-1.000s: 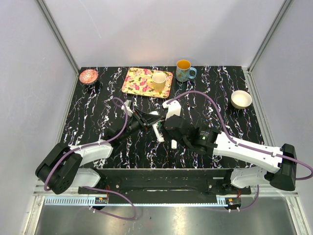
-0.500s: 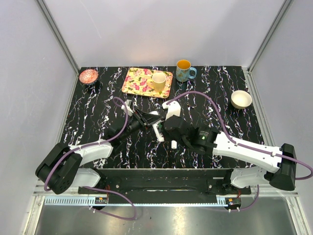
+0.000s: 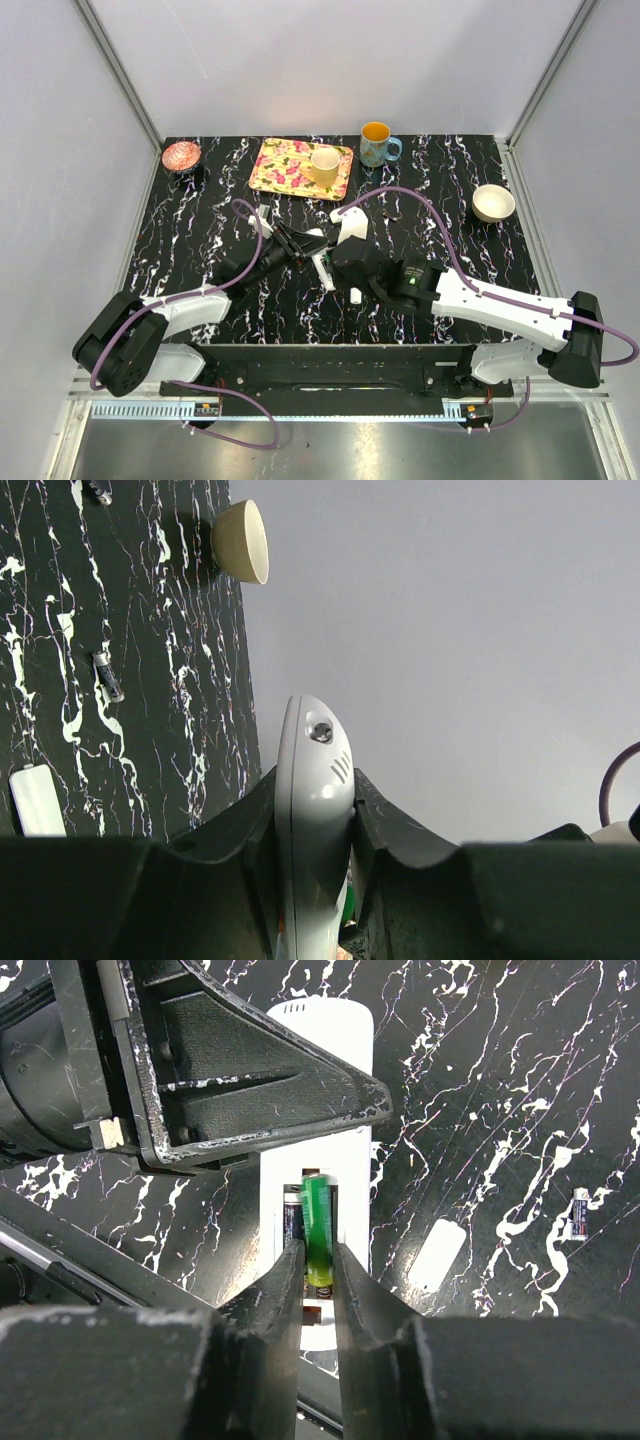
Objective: Load the batteries into the remote control
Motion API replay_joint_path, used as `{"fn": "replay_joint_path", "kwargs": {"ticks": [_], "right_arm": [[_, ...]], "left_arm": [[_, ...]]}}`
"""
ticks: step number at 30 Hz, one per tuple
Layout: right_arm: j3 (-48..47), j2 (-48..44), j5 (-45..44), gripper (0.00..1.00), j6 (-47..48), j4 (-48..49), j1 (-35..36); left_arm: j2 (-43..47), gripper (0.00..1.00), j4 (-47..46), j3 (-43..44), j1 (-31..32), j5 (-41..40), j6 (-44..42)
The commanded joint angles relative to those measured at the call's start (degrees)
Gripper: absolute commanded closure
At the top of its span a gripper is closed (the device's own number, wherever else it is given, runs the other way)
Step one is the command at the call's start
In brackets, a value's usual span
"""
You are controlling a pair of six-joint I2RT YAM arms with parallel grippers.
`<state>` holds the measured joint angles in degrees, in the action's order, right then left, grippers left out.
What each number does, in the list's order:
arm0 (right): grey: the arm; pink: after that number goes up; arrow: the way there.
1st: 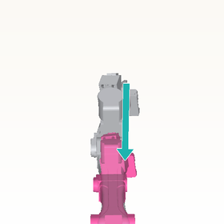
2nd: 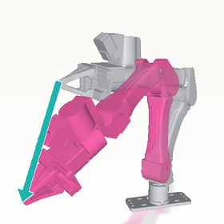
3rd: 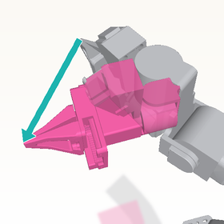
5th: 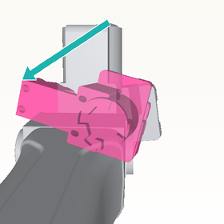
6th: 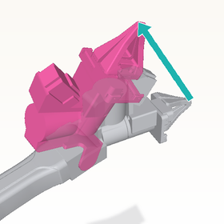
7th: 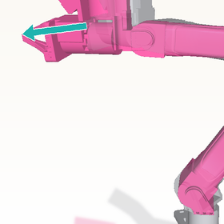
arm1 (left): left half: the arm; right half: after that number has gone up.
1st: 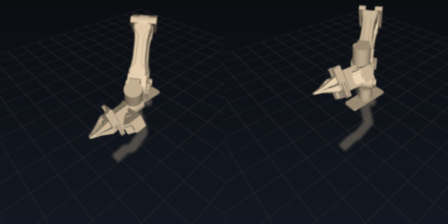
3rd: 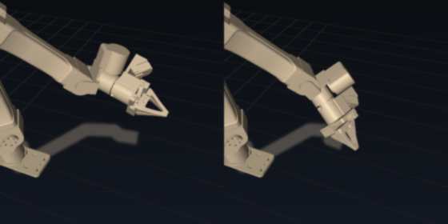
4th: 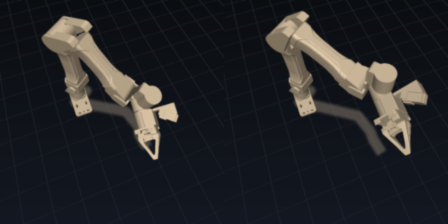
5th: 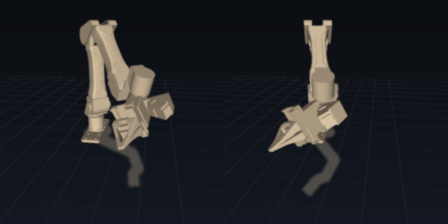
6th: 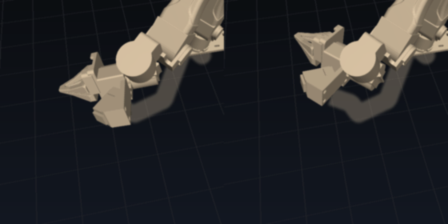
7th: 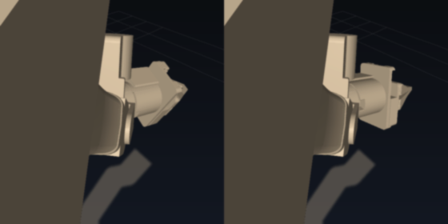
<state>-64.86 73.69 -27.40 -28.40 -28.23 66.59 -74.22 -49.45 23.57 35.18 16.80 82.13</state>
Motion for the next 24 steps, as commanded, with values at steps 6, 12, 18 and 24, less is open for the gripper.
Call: {"fn": "replay_joint_path", "kwargs": {"ticks": [6,12,18,24], "right_arm": [[-1.67,1.46,-1.43,0.72,-0.43,-4.73,-0.05],[-2.55,0.76,-2.74,0.62,-1.04,-5.43,0.03],[-4.39,-2.41,-3.63,0.51,-1.48,-6.66,0.03],[-5.8,-5.4,-3.36,0.45,-2.27,-8.33,0.03]], "left_arm": [[0.39,1.0,-9.96,3.5,-0.02,0.08,3.39],[-0.23,1.0,-10.93,2.97,-0.02,0.25,3.57],[-1.02,1.0,-11.81,2.09,-0.02,-0.1,3.74],[-1.55,1.0,-12.34,1.92,-0.11,-0.36,3.22]]}}
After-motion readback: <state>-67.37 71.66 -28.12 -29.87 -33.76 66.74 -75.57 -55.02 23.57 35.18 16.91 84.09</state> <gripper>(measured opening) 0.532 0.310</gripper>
